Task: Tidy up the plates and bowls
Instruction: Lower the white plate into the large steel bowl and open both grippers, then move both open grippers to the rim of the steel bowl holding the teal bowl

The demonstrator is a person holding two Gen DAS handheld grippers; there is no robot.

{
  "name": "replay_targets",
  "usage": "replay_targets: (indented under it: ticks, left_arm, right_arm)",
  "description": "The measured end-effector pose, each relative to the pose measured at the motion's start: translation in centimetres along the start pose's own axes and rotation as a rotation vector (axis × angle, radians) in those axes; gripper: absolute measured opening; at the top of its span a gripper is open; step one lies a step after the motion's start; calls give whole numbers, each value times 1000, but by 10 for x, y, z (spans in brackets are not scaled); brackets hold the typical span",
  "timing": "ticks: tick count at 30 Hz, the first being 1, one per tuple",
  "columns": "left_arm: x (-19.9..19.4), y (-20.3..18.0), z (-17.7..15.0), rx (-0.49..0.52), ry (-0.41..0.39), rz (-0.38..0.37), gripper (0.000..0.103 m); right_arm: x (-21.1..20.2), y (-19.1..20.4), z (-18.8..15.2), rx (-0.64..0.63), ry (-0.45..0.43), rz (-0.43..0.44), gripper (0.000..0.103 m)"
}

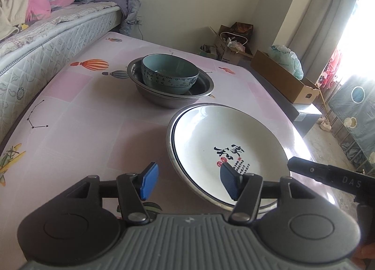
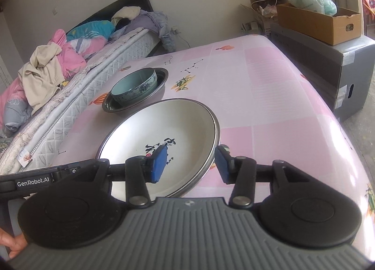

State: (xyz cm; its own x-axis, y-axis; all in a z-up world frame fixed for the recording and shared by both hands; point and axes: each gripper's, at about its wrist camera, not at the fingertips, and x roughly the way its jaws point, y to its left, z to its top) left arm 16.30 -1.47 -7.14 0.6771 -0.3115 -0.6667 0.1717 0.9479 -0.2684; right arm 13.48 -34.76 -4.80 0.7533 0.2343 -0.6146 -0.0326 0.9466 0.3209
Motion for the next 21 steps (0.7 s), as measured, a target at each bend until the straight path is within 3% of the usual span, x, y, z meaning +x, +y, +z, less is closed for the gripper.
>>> replay_targets:
  ticks: [13, 18, 21]
  left_arm:
    - [-12, 13, 7, -38, -13, 56, 80]
    - [-11, 18, 9, -48, -12, 79, 82]
    - [-8, 21, 10, -58, -6, 89, 82]
  right_arm:
    - [-15, -9, -1, 52, 3, 16, 56]
    - [-13, -6, 3, 54, 5, 14, 71]
    - [-12, -5, 4, 48, 3, 12, 74]
